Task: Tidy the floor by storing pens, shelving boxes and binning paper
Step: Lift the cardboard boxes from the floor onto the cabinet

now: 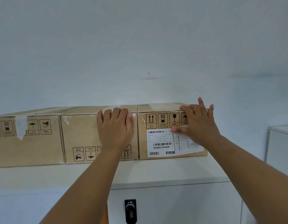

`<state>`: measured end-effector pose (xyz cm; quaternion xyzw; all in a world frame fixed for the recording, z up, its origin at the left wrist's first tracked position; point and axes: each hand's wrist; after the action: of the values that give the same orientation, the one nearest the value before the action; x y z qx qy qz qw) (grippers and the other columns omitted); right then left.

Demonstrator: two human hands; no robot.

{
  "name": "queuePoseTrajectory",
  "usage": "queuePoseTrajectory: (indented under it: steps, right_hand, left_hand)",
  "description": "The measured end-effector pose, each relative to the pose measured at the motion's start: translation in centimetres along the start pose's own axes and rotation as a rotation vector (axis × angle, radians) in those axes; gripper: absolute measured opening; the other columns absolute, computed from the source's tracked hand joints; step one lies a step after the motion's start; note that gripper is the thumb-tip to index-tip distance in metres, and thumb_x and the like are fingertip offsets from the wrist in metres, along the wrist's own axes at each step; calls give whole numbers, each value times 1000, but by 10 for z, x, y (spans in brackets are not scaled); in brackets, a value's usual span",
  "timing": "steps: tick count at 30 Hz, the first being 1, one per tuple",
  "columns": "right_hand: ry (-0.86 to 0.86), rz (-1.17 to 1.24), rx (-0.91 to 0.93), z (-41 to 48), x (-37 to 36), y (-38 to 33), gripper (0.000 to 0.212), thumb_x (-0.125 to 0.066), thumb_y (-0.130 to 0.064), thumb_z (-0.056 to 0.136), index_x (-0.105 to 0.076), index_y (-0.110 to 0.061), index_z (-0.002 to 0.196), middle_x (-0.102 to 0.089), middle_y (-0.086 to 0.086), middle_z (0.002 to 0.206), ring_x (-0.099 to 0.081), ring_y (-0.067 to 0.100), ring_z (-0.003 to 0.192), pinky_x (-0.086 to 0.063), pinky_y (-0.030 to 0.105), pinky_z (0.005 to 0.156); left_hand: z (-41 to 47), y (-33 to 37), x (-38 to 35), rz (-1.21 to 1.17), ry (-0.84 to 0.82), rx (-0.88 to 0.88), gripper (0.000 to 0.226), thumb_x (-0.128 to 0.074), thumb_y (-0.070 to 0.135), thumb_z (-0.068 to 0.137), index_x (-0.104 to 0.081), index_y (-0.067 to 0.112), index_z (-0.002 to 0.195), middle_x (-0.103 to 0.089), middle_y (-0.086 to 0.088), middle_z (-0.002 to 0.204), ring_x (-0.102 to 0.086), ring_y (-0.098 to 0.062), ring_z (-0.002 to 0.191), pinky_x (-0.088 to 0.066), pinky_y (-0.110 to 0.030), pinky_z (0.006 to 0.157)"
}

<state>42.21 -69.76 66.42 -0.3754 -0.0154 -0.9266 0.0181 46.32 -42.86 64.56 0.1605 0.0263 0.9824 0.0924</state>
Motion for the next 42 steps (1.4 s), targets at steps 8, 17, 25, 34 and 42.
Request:
queuePoseTrajectory:
  steps: [8,17,25,34,42]
  right_hand:
    - [119,-73,31,-3,-3,-21,96,-22,-83,76,-40,-12,138,-46,6,139,-25,30,144,1,51,121]
    - [379,-69,70,6,-34,-47,70,-27,-73,89,-56,-16,118,-54,6,114,-49,29,111,-24,50,110]
    - [164,-70,29,8,-22,-50,81,-20,-78,86,-41,-19,139,-42,10,141,-29,33,140,-7,54,118]
    - [36,-16,50,-4,37,-88,79,-27,-65,93,1,-26,155,-6,8,162,5,30,150,5,53,120]
    - [-15,126,207,-8,60,-187,75,-30,-57,94,1,-27,155,0,6,163,12,30,149,6,51,119]
  left_hand:
    - [-1,0,-5,5,93,-13,33,-36,36,100,-65,21,97,-65,2,93,-55,-27,96,-31,-46,108]
    - [-2,-5,-19,-4,194,-45,30,-40,36,99,-66,21,97,-65,2,92,-56,-28,94,-32,-47,107]
    - [0,-2,-9,4,11,-10,35,-36,40,98,-65,21,104,-65,2,101,-54,-28,103,-24,-47,113]
    - [6,-33,66,83,-275,-95,62,-23,59,96,-26,32,152,-31,-1,159,-15,-28,150,-3,-52,122]
    - [-8,-115,150,312,-318,-83,64,-21,59,97,-23,29,154,-30,-5,160,-22,-33,148,-13,-54,120]
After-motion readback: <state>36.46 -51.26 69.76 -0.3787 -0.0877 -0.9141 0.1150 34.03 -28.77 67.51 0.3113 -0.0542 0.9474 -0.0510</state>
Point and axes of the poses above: each hand's wrist, its own z-axis towards the middle knuckle, its own x-axis out of the back of the hand, y = z × x
